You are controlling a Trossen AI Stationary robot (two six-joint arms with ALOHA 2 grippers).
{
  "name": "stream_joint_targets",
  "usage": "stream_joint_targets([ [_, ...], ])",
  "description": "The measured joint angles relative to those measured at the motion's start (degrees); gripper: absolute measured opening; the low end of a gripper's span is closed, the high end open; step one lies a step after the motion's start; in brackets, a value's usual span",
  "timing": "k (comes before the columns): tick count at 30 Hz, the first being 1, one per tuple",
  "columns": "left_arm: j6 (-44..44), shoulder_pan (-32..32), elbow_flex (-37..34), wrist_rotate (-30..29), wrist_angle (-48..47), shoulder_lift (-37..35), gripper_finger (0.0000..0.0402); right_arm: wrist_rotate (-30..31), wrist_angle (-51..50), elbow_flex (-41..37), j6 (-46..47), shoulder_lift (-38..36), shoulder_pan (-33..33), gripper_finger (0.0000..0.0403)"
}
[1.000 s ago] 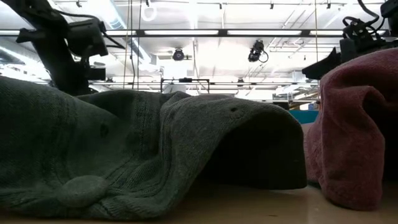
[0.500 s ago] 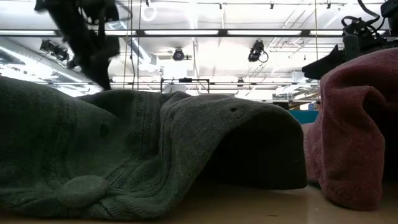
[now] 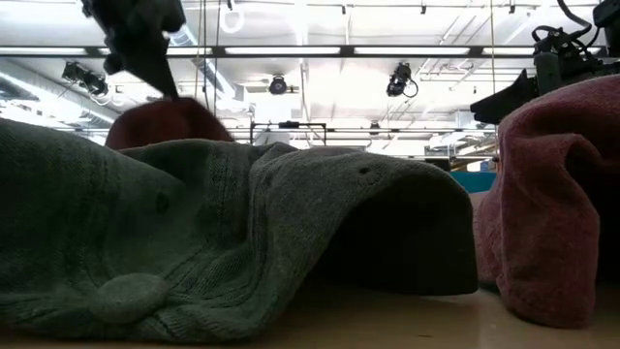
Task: Pick & Place hat
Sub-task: Put the top red cap into the yellow bin
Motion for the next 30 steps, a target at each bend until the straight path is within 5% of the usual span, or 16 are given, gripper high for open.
stream_joint_targets([
  [13,-17.15,-28.07,13.67,-8.17,0.36,0.99,0.0,0.0,0.0,0.0,1.38,0.0,0.02,0.022],
  [21,-32.37,-37.51,22.84,-7.87,-6.26,7.16,0.0,0.0,0.01,0.0,1.44,0.0,0.01,0.022],
  [30,-60.29,-45.83,31.92,7.48,-29.82,22.11,0.0,0.0,0.01,0.0,1.46,0.0,0.01,0.022],
])
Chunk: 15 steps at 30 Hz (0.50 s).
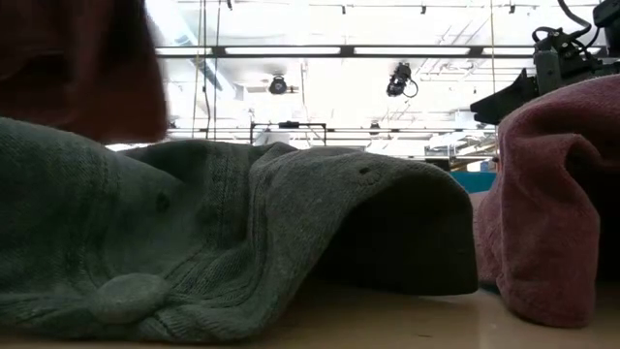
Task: Pick & Place hat
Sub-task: Put the top red cap into the yellow bin
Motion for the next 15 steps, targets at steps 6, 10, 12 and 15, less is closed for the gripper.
stream_joint_targets([
  [6,-13.05,-7.11,1.01,8.69,-1.23,7.48,0.0,0.0,0.01,0.0,0.0,0.0,-0.01,0.022],
  [10,-17.9,-10.73,0.82,16.23,-6.88,11.3,0.0,0.0,0.0,0.0,0.0,0.0,0.01,0.022],
  [12,-16.32,-12.2,0.73,18.24,-8.78,12.77,0.0,0.0,0.01,0.0,0.0,0.0,0.0,0.022],
  [15,-8.03,-13.65,0.73,14.03,-8.66,14.41,0.0,0.0,0.0,0.0,0.0,0.0,0.0,0.022],
])
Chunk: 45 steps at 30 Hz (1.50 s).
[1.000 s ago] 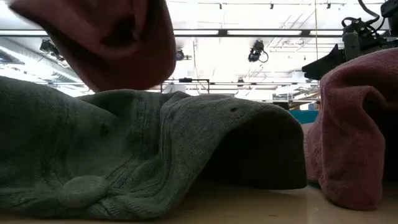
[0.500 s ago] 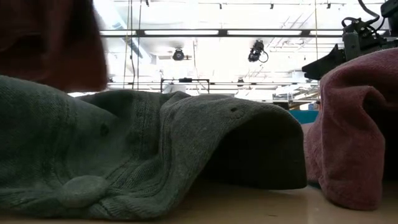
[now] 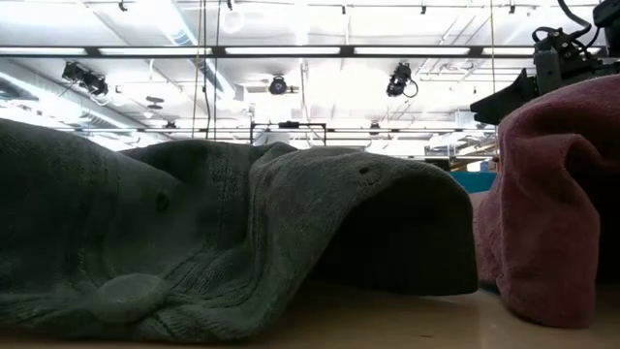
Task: Pick & Place hat
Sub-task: Put the top red cap into the yellow bin
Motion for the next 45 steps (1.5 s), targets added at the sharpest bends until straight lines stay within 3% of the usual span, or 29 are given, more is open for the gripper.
stream_joint_targets([
  [5,18.41,0.9,0.0,-13.05,-0.06,3.03,0.0,0.01,0.01,0.0,-0.11,-0.01,-0.01,0.022],
  [8,31.25,2.37,0.0,-14.17,-0.11,5.39,0.0,0.02,0.0,0.0,-0.12,-0.02,-0.01,0.022],
  [10,34.05,3.24,0.0,-13.51,-0.09,6.87,0.0001,0.0,0.01,0.0,-0.13,-0.01,-0.01,0.022],
  [13,31.66,4.45,0.0,-7.31,-0.11,9.04,0.0005,0.0,-0.01,0.0,-0.15,-0.02,-0.01,0.022],
  [16,24.7,5.26,0.0,-0.07,-0.09,10.46,0.0013,0.0,-0.01,0.0,-0.17,0.0,-0.01,0.022],
  [19,16.48,5.56,0.0,3.62,-0.1,10.71,0.0029,-0.01,-0.01,0.0,-0.17,0.0,-0.01,0.022],
  [29,9.88,7.16,0.09,3.89,-0.15,10.39,0.0136,-0.01,-0.01,0.0,-0.05,-0.02,0.01,0.022],
  [32,12.76,8.47,1.03,1.1,-0.13,10.39,0.0145,-0.02,-0.01,0.0,0.96,-0.02,0.01,0.022],
  [35,14.4,10.22,1.95,2.69,-0.09,10.39,0.0142,-0.02,-0.01,0.0,1.12,0.0,0.01,0.022],
  [40,13.84,10.91,2.19,10.25,-0.1,10.36,0.0139,-0.07,-0.03,0.0,3.04,-0.02,0.01,0.022],
  [45,13.06,10.29,2.19,24.12,-0.11,10.36,0.0155,-0.2,-0.03,0.0,6.6,0.0,0.01,0.022],
])
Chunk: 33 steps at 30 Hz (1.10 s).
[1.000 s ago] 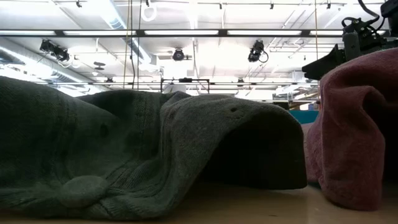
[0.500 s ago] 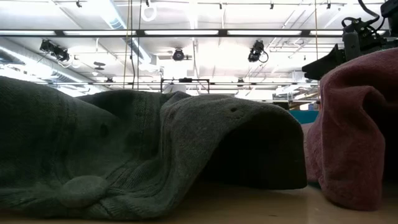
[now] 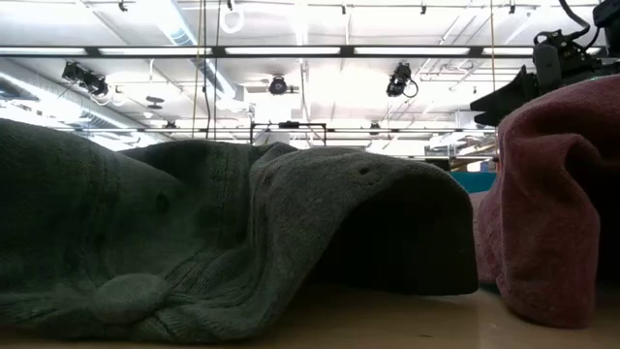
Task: Pick & Place hat
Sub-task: Put the top red cap into the yellow bin
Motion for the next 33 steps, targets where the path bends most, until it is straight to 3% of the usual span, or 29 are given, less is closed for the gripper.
stream_joint_targets([
  [4,-0.52,-0.21,0.17,7.94,0.07,0.0,0.0173,-0.01,0.01,0.0,1.25,0.0,0.0,0.022],
  [6,-5.12,-0.21,1.67,6.5,0.22,0.02,0.0175,0.0,0.0,0.0,1.62,0.0,0.0,0.022],
  [9,-10.88,-0.61,6.57,-6.57,2.6,0.02,0.0176,-0.02,0.0,0.0,1.74,0.0,-0.02,0.022],
  [12,-12.98,-1.53,12.3,-26.16,4.09,-0.05,0.0176,0.0,0.0,0.0,0.83,0.0,0.0,0.022],
  [15,-11.94,-2.07,13.6,-44.42,8.61,-0.09,0.0171,0.05,0.01,0.0,0.72,0.0,-0.02,0.022],
  [17,-10.52,-1.7,12.7,-49.92,12.03,0.43,0.0166,0.05,0.01,0.0,0.74,0.0,-0.02,0.022],
  [21,-2.79,0.65,8.24,-48.5,21.53,3.05,0.0148,0.05,0.02,0.0,0.74,0.0,0.0,0.022],
  [24,3.77,2.58,5.33,-40.17,27.68,5.72,0.0116,0.05,0.0,0.0,0.74,0.0,0.0,0.022],
  [28,6.03,4.15,4.31,-28.73,24.34,9.03,0.0055,0.05,0.0,0.0,1.29,0.0,0.0,0.022],
  [33,1.41,3.64,4.34,-25.09,18.66,8.72,0.0006,0.05,0.0,0.0,2.89,0.0,0.0,0.022],
])
